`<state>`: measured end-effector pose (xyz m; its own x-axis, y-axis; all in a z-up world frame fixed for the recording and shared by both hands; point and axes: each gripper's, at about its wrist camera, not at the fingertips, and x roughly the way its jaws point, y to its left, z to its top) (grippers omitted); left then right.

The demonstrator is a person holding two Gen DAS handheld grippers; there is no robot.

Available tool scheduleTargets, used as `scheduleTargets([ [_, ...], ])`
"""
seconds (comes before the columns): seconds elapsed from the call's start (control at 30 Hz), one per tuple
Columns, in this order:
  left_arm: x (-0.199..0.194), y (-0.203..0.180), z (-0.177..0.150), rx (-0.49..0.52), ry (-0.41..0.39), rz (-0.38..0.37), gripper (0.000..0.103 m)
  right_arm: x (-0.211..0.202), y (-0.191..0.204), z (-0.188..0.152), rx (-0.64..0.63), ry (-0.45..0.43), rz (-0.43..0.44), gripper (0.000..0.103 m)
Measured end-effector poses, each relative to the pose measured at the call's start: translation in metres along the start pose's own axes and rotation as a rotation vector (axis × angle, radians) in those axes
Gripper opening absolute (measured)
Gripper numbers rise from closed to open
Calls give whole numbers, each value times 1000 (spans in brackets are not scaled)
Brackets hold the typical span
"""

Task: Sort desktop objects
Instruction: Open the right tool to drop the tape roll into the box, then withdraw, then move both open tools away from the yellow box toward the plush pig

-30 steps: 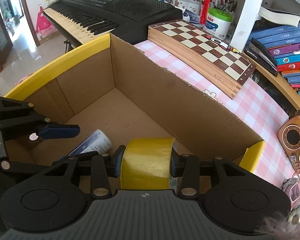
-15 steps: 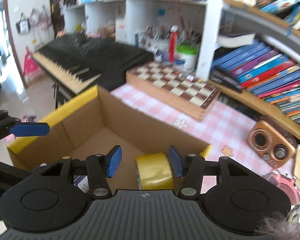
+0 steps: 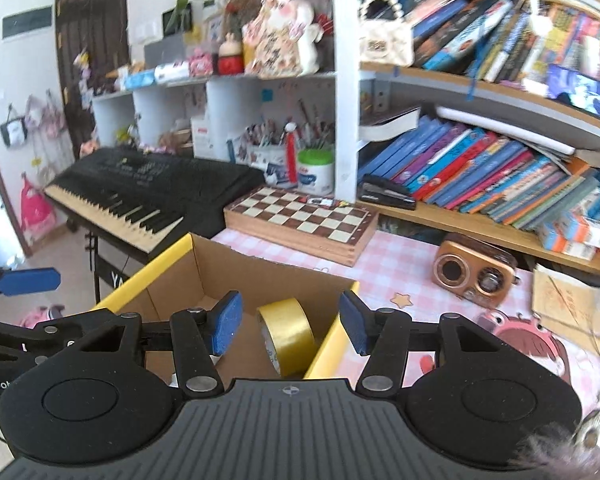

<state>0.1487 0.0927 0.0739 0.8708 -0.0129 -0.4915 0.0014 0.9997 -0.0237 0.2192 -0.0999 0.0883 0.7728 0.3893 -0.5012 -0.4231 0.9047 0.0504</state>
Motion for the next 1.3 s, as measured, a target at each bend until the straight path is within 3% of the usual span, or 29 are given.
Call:
scheduleTargets([
  [0.33,-54,5,-24,-30,-24,3,94,-76,0,-47,90,-76,-137,53],
  [0.6,-79,9,-50,-61,-15,25,95,-113,9,-92,135,-84,-223,54],
  [1.3,-104,-10,-113,-50,67,41,95,-143,57,-178,72,-7,-258,55],
])
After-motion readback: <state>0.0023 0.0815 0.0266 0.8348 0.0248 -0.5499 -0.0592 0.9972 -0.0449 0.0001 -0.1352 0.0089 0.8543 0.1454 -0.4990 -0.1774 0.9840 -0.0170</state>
